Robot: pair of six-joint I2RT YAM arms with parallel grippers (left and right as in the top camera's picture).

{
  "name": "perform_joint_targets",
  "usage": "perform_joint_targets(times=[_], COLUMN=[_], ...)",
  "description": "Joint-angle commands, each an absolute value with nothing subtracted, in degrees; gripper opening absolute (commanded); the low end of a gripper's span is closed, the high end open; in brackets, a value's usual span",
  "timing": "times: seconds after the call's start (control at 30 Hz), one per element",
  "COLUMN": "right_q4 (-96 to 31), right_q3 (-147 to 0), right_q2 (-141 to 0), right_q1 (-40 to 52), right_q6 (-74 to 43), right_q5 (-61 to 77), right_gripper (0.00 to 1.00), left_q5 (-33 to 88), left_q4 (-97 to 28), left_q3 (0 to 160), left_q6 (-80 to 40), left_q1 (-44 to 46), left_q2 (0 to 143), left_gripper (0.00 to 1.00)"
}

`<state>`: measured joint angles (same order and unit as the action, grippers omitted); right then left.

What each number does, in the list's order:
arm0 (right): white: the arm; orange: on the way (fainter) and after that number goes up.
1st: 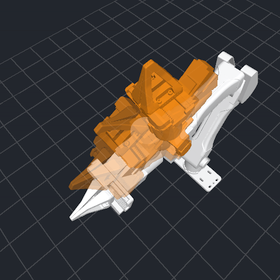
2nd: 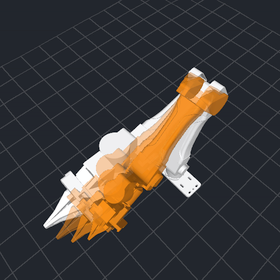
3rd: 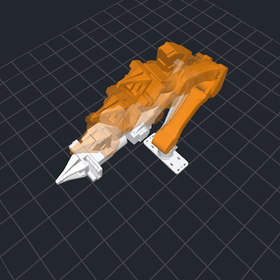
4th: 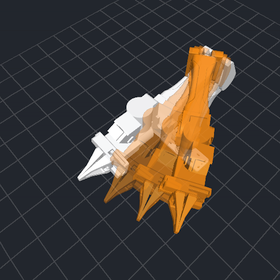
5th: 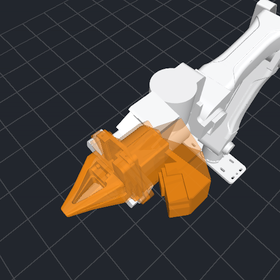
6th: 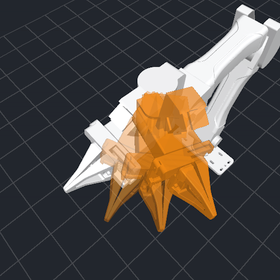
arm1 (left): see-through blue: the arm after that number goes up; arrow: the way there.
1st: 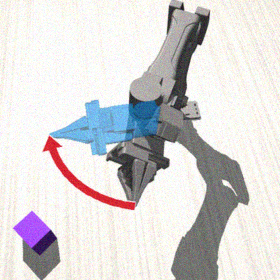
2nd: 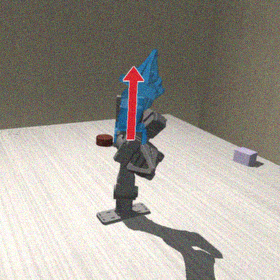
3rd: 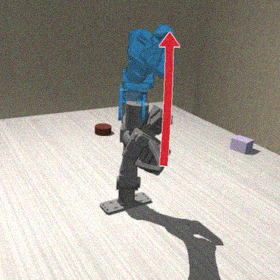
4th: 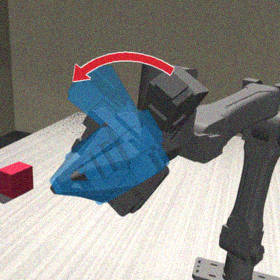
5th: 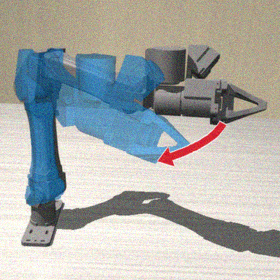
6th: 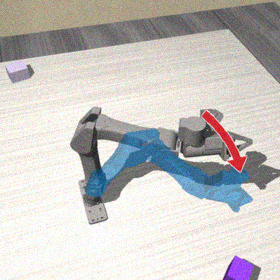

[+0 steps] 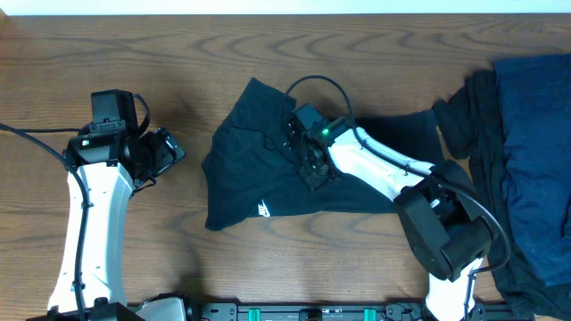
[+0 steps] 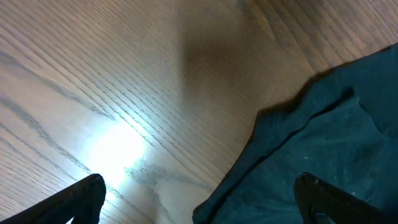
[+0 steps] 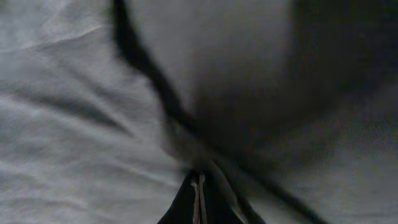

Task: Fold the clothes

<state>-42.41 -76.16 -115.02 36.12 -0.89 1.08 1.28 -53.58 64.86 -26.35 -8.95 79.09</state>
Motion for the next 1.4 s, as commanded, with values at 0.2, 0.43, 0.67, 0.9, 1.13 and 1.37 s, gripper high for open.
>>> perform_joint_targets(times=[0.2,0.43,0.67,0.9,1.13,1.37], right_q4=[-35.38,-39.94,-50.54,-54.15,-46.72,-38.44], right_q3=[-75.92,-77.30,-77.30,-73.21,-64.34,-59.66], right_q2=[-115.52,-112.27,-105.38,-106.08,-106.08,-106.08], right_q1=[31.31,27.18,23.38,24.12,24.82,24.82], right_q6=[-2.61,-3.86,-3.86,-3.81,-3.81,-3.84], right_q5=[-1.69,6.35,15.29,15.22,15.20,14.50], right_gripper=[0.02,0.01,0.01,0.01,0.01,0.01], left_q5=[0.78,0.78,0.78,0.78,0.78,0.78], left_q4=[-53.71,-53.71,-53.71,-53.71,-53.71,-53.71], left_q3=[65.12,65.12,65.12,65.12,65.12,65.12], left_q6=[-26.41,-26.41,-26.41,-26.41,-26.41,-26.41], left_q1=[-9.10,-9.10,-9.10,-9.10,-9.10,-9.10], left_q2=[79.02,79.02,79.02,79.02,79.02,79.02], left_gripper=[0.98,0.98,0.98,0.98,0.98,0.98])
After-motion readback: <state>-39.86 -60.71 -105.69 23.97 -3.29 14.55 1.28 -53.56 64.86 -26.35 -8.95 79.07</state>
